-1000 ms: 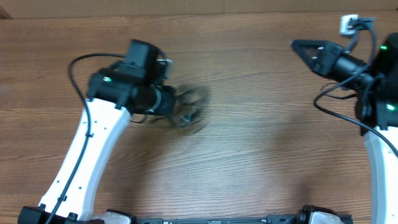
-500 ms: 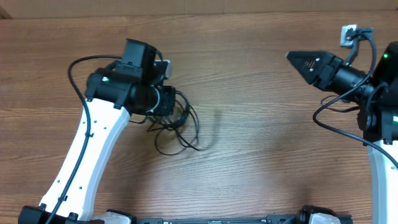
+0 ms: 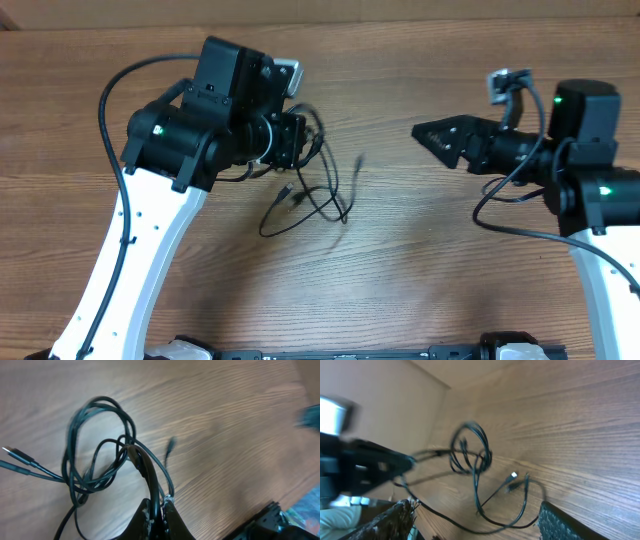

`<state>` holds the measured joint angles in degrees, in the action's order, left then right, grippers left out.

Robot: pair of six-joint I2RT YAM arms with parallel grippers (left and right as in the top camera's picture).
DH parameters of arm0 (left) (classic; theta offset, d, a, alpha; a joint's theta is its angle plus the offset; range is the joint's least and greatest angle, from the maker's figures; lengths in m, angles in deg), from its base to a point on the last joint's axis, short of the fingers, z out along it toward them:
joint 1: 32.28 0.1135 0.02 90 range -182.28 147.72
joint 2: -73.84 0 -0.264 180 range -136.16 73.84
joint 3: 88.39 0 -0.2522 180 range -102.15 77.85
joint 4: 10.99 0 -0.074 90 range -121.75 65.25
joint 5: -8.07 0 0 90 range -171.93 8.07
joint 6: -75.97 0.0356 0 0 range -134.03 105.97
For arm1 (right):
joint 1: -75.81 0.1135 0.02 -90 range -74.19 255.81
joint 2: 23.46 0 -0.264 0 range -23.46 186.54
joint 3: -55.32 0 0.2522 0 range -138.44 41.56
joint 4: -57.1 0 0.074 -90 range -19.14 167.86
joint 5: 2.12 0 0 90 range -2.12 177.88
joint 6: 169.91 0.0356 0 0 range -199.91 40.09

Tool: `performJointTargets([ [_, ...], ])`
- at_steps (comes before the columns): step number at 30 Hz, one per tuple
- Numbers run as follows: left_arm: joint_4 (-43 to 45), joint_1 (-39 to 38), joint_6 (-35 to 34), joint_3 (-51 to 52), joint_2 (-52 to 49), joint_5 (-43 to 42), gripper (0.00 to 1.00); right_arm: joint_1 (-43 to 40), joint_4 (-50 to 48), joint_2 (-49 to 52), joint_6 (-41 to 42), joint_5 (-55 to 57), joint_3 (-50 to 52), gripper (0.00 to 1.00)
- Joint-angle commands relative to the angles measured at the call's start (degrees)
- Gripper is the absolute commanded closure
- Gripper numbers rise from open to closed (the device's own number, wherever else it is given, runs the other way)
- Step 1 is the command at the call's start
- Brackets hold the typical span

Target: Untangle cables

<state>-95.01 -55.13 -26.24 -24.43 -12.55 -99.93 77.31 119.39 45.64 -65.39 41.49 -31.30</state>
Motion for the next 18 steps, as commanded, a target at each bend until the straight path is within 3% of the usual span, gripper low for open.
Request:
performJointTargets([
  [1, 0.1, -1.8, 1.4, -4.2, 0.3, -1.6, 0.94, 3.7, -0.1, 0.1, -1.3, 4.4, -1.1, 0.22],
  [3, 0.0, -2.7, 0.2, -4.8, 0.3, -3.7, 0.94, 6.0, -0.2, 0.5, -1.3, 6.7, -1.1, 0.16],
  [10, -3.0, -3.6, -3.7, -5.6, 0.3, -7.9, 0.96, 8.1, 0.2, 4.1, -3.7, 10.6, -1.0, 0.08],
  [18, -8.6, -3.6, -3.7, -11.0, 0.3, -12.8, 0.96, 8.9, 1.0, 11.0, -8.6, 8.7, -1.0, 0.08],
])
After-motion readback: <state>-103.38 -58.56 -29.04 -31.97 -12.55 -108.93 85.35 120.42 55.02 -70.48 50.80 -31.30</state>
